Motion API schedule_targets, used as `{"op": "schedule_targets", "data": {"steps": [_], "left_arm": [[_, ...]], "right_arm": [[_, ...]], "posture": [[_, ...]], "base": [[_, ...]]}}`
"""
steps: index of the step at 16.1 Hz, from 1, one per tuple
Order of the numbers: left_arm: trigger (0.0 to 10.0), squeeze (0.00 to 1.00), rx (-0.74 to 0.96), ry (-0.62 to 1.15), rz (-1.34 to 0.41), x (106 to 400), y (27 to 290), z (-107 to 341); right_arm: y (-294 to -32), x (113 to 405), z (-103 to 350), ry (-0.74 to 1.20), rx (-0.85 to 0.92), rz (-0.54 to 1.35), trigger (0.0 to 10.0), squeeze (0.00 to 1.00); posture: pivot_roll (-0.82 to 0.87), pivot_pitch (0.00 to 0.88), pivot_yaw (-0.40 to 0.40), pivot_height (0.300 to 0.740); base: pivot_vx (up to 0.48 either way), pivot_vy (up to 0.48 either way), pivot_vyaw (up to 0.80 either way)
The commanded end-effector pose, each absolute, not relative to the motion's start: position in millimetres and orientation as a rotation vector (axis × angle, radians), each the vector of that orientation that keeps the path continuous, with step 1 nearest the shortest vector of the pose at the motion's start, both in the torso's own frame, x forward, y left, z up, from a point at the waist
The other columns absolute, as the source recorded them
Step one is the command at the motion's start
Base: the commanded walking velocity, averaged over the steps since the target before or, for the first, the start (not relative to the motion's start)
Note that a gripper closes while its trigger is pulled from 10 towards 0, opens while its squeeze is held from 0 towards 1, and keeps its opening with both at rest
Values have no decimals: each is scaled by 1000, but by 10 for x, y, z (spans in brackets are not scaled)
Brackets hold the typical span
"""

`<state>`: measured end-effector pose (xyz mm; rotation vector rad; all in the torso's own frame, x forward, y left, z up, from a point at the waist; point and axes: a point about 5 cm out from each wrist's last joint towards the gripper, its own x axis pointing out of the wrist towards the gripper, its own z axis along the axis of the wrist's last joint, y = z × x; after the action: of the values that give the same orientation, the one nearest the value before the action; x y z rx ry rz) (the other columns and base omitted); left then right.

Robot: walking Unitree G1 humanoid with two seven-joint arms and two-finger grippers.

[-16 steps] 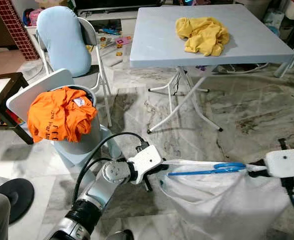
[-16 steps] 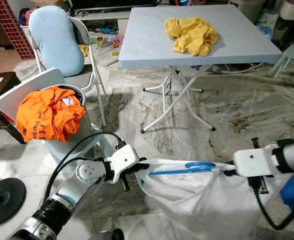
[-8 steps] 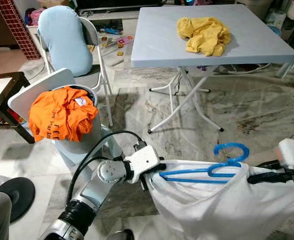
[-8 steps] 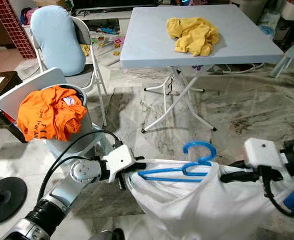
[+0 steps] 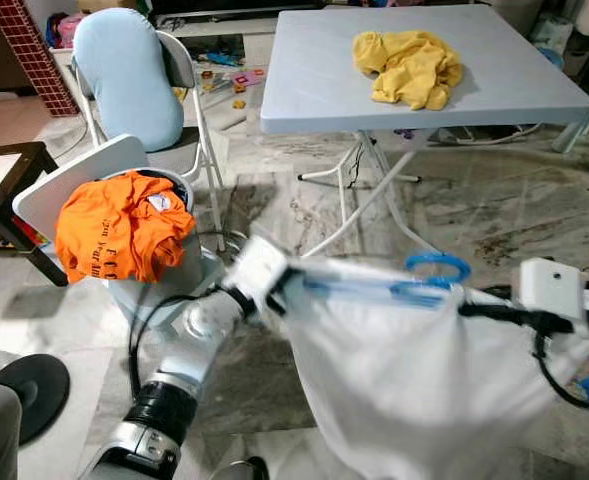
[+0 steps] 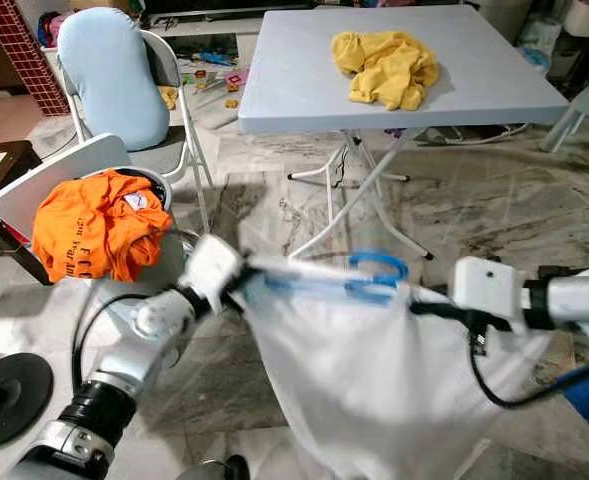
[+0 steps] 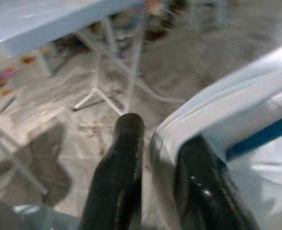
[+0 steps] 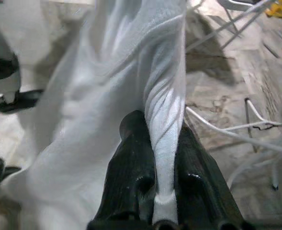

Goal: Hang hanger

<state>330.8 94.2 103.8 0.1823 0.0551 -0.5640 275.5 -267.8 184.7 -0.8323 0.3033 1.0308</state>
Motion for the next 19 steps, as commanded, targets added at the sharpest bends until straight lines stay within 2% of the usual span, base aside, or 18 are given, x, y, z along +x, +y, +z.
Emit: {"op": "schedule_targets", "data": {"steps": [1, 2, 4, 5, 6, 8, 10, 12, 16, 19], "left_arm": [[10000, 1000, 95, 51, -476, 3321, 1070, 1049], [10000, 1000, -18, 54, -496, 3311, 1049, 1075], [10000, 1000, -122, 67, -528, 3303, 1036, 1091], [10000, 1000, -69, 45, -481, 3336, 1081, 1122], [10000, 1000, 46, -49, -379, 3414, 1166, 1256], [10000, 1000, 76, -134, -278, 3461, 1193, 1386], [10000, 1000, 117, -197, -255, 3445, 1160, 1476], [10000, 1000, 290, -322, -217, 3418, 990, 1643], [10000, 1000, 215, -309, -305, 3369, 770, 1592], [10000, 1000, 235, -231, -415, 3253, 699, 1370]], "right_arm": [[-2620, 2767, 1923, 251, -793, 999, 10000, 0], [-2522, 2725, 1872, 238, -750, 1037, 10000, 0], [-2418, 2656, 1788, 235, -712, 1093, 10000, 0], [-2411, 2665, 1748, 241, -723, 1079, 10000, 0], [-2395, 2673, 1645, 267, -731, 1057, 10000, 0], [-2317, 2643, 1498, 305, -716, 1060, 10000, 0], [-2293, 2686, 1433, 335, -720, 998, 10000, 0], [-2059, 2911, 1386, 270, -676, 806, 10000, 0], [-1803, 3079, 1346, 226, -583, 659, 10000, 0], [-1776, 3104, 1355, 222, -578, 616, 10000, 0]], "posture": [[-84, 91, 53, 740], [-84, 91, 53, 740], [-83, 90, 49, 740], [-83, 90, 49, 740], [-80, 87, 48, 740], [-81, 84, 50, 740], [-82, 81, 53, 740], [-74, 73, 53, 740], [-68, 63, 52, 740], [-65, 57, 52, 740]], "base": [[0, 0, 0], [0, 0, 0], [0, 0, 0], [0, 0, 0], [0, 0, 0], [0, 0, 0], [0, 0, 0], [0, 0, 0], [0, 0, 0], [0, 0, 0]]}}
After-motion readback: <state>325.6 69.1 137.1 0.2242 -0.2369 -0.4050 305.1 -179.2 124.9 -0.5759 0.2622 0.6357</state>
